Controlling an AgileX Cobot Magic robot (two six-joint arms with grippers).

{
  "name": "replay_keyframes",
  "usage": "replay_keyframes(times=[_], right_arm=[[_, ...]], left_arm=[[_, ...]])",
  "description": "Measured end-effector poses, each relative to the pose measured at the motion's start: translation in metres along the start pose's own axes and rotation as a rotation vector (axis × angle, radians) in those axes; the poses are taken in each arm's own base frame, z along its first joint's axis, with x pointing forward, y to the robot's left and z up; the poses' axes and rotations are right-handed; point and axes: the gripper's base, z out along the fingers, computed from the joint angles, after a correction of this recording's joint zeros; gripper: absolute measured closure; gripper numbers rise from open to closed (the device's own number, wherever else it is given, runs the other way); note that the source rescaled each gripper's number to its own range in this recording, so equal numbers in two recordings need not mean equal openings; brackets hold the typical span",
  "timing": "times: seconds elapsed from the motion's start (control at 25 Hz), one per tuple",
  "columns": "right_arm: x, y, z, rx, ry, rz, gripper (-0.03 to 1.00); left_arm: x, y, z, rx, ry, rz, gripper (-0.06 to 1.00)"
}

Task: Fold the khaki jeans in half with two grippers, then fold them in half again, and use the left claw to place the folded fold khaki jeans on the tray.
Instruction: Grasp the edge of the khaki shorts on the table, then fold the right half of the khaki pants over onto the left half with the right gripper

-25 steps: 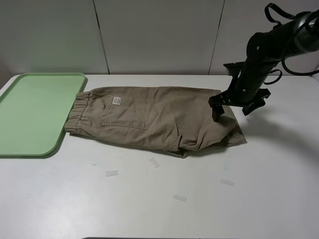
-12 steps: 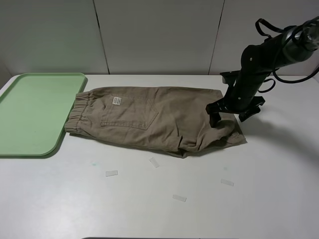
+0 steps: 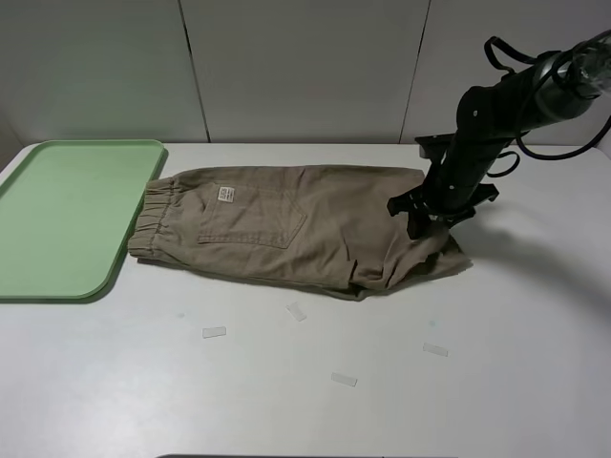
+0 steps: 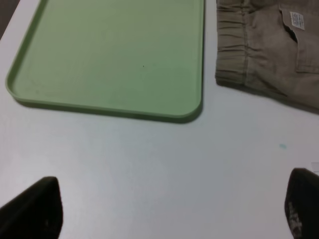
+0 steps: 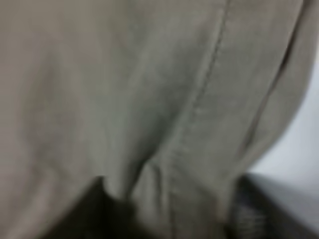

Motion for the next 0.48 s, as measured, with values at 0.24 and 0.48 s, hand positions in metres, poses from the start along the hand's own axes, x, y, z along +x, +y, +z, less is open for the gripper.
replay_keyframes(times=[0.24, 0.48], right_arm=[[-0.002, 0.0, -0.001, 0.003, -0.014, -0.006, 0.86], [-0.002, -0.008, -0.015, 0.074, -0.013, -0.104, 0.86]], left_arm=[[0.0, 0.0, 0.0, 0.0, 0.0, 0.0, 0.07], [0.0, 0.0, 0.0, 0.0, 0.0, 0.0, 0.07]])
